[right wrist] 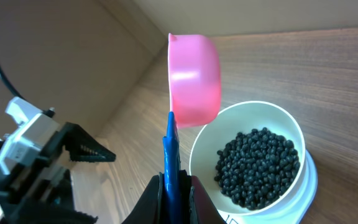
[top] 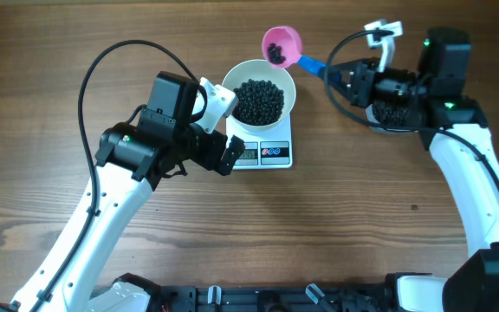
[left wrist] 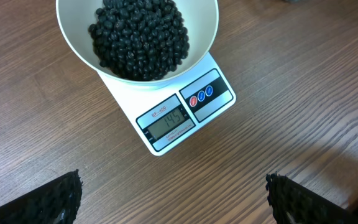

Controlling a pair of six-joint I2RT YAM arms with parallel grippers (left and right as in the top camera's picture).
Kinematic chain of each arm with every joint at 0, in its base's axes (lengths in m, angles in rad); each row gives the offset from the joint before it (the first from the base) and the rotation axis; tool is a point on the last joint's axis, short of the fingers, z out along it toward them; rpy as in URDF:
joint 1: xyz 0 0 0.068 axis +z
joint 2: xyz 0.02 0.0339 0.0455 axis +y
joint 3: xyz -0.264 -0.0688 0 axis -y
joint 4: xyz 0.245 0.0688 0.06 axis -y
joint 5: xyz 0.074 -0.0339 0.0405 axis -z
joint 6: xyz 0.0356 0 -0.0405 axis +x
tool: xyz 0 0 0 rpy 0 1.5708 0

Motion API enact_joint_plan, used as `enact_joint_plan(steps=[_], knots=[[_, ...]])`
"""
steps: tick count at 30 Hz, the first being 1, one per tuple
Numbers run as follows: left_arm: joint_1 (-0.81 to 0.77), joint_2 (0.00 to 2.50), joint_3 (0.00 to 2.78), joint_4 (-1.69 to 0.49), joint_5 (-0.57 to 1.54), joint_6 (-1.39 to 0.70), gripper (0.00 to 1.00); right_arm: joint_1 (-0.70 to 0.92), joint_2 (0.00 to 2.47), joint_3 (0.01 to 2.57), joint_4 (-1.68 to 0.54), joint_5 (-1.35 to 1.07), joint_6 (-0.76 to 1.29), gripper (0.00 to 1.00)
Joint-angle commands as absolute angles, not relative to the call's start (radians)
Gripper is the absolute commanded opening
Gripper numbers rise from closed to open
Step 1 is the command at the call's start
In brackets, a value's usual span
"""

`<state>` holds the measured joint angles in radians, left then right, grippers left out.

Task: Scoop item into bowl and weigh 150g on scale
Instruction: 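Carry the scoop left over the white bowl on the scale, then tilt the scoop over the bowl to pour beans in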

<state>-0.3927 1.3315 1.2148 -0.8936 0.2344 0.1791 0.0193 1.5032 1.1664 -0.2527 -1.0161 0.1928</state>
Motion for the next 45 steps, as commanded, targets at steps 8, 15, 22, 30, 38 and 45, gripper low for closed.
enact_joint_plan(steps=[8, 15, 22, 30, 38, 45], knots=[[-0.397, 1.328, 1.231, -0.892, 0.250, 0.195, 1.00, 0.153, 1.485, 1.172, -0.300, -0.746, -0.171, 0.04], [-0.397, 1.328, 1.231, -0.892, 0.250, 0.195, 1.00, 0.187, 1.485, 1.172, -0.308, -0.670, -0.214, 0.04], [-0.397, 1.328, 1.231, -0.892, 0.250, 0.195, 1.00, 0.191, 1.485, 1.172, -0.317, -0.670, -0.294, 0.04], [-0.397, 1.328, 1.231, -0.892, 0.250, 0.195, 1.00, 0.191, 1.486, 1.172, -0.320, -0.649, -0.368, 0.04], [-0.397, 1.328, 1.231, -0.892, 0.250, 0.195, 1.00, 0.192, 1.489, 1.172, -0.331, -0.648, -0.414, 0.04], [-0.397, 1.328, 1.231, -0.892, 0.250, 0.195, 1.00, 0.192, 1.489, 1.172, -0.331, -0.651, -0.310, 0.04]])
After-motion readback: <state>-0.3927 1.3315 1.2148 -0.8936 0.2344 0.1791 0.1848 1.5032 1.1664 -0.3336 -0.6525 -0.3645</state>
